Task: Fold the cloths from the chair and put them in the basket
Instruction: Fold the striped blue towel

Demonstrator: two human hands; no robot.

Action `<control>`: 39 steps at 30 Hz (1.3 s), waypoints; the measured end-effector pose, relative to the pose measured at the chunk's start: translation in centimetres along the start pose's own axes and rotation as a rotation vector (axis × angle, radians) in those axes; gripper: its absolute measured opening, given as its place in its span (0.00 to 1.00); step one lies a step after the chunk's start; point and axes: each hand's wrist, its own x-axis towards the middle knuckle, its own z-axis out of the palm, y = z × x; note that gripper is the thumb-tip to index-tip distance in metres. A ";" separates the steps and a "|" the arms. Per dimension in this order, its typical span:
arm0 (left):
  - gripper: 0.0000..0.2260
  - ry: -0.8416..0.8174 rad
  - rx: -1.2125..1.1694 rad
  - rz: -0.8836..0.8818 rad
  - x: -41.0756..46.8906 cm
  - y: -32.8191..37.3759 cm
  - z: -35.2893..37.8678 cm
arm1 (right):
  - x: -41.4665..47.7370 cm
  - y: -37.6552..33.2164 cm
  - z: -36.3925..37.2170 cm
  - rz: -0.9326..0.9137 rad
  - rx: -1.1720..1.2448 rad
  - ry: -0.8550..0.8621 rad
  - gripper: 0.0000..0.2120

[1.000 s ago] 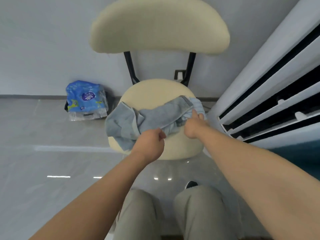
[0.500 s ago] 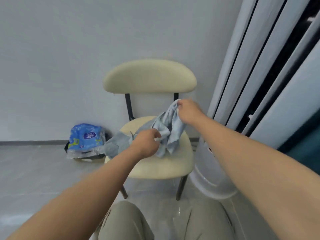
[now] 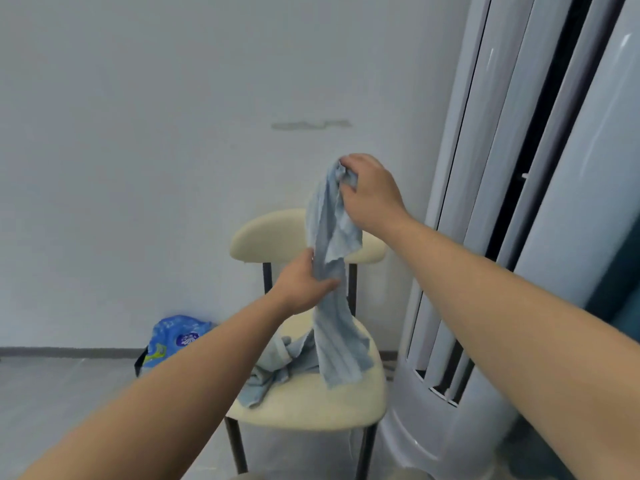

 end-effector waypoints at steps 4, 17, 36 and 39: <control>0.15 0.076 -0.136 0.011 0.3 2.1 -0.7 | 0.9 -1.9 -1.3 -0.106 -0.002 0.072 0.22; 0.10 0.404 -0.095 0.049 3.1 3.7 -8.1 | 1.0 0.7 -2.6 0.243 -0.355 -0.192 0.10; 0.04 0.211 0.434 0.307 3.7 5.4 -10.5 | 0.2 0.7 1.8 0.306 0.059 -0.276 0.15; 0.06 0.188 0.559 0.215 3.8 3.7 -11.1 | 1.0 1.0 1.4 0.287 -0.038 -0.208 0.15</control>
